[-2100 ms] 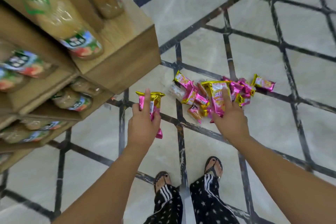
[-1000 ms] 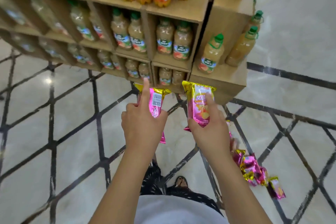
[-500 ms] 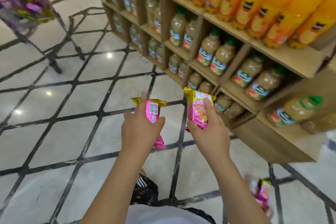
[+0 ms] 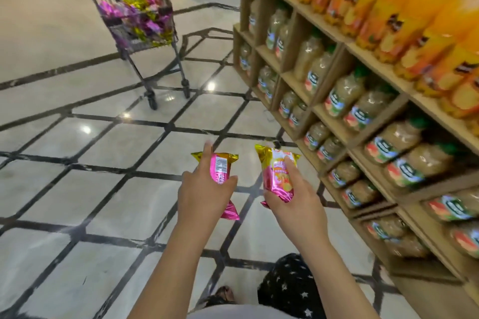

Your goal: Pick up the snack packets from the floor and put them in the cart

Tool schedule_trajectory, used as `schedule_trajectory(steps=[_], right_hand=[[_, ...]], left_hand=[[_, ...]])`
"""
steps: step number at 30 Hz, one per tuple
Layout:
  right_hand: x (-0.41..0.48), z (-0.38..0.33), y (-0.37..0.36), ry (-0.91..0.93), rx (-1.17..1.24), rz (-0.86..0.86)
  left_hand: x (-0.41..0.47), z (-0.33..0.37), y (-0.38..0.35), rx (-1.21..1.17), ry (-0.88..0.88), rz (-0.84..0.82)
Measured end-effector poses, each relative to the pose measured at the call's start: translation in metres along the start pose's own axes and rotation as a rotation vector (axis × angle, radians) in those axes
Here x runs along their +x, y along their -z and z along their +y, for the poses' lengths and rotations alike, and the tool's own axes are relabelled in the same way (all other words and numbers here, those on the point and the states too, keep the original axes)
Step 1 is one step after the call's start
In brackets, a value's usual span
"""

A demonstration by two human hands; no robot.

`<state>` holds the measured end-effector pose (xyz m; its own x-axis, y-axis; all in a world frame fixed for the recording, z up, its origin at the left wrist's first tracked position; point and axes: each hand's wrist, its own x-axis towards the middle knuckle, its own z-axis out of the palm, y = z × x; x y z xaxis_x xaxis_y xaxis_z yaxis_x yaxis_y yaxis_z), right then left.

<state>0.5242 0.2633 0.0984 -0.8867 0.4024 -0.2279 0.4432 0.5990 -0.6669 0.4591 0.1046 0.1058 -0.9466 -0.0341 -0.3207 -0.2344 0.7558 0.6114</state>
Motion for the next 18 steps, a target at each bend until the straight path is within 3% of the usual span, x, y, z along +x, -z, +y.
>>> schedule_trajectory(steps=[5, 14, 18], right_hand=[[0.093, -0.012, 0.001, -0.041, 0.007, -0.046], [0.302, -0.083, 0.044, 0.11, -0.025, -0.13], [0.369, -0.124, 0.038, 0.156, -0.012, -0.165]], left_hand=[[0.075, 0.034, 0.0, -0.031, 0.089, 0.023], [0.211, 0.137, 0.005, -0.129, 0.155, 0.129], [0.256, 0.151, 0.019, -0.176, 0.225, 0.167]])
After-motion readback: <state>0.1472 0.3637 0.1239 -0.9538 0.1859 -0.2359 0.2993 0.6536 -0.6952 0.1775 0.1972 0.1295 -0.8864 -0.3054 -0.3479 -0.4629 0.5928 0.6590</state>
